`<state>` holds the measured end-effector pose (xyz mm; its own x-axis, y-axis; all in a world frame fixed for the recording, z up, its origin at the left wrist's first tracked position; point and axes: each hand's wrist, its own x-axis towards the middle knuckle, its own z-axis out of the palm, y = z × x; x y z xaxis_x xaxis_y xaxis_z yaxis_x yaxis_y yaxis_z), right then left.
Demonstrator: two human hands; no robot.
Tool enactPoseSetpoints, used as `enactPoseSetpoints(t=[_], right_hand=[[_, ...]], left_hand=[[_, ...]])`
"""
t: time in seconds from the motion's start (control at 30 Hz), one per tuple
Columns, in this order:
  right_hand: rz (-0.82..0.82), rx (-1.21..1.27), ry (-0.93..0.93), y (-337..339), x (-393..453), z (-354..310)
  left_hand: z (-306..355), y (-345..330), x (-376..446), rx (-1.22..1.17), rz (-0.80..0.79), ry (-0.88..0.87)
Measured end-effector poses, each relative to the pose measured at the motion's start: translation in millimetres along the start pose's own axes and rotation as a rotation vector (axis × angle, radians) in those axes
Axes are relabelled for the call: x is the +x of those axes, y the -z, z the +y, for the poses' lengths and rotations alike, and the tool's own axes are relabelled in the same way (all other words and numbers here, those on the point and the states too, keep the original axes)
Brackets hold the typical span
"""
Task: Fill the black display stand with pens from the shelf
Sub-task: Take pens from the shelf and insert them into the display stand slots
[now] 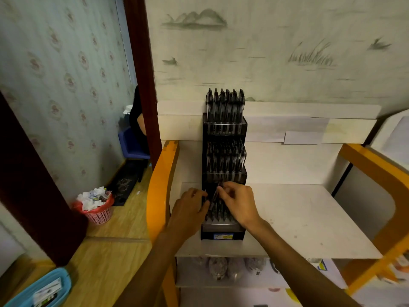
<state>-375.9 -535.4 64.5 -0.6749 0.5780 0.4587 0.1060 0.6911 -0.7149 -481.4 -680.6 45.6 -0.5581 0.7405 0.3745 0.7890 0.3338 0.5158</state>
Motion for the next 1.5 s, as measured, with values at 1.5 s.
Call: enactPoseSetpoints(t=[1.5], right_hand=[[-0.137, -0.502, -0.158, 125.0, -52.2, 37.7]], left_hand=[[124.1, -28.3, 28.7, -0.017, -0.056, -0.194]])
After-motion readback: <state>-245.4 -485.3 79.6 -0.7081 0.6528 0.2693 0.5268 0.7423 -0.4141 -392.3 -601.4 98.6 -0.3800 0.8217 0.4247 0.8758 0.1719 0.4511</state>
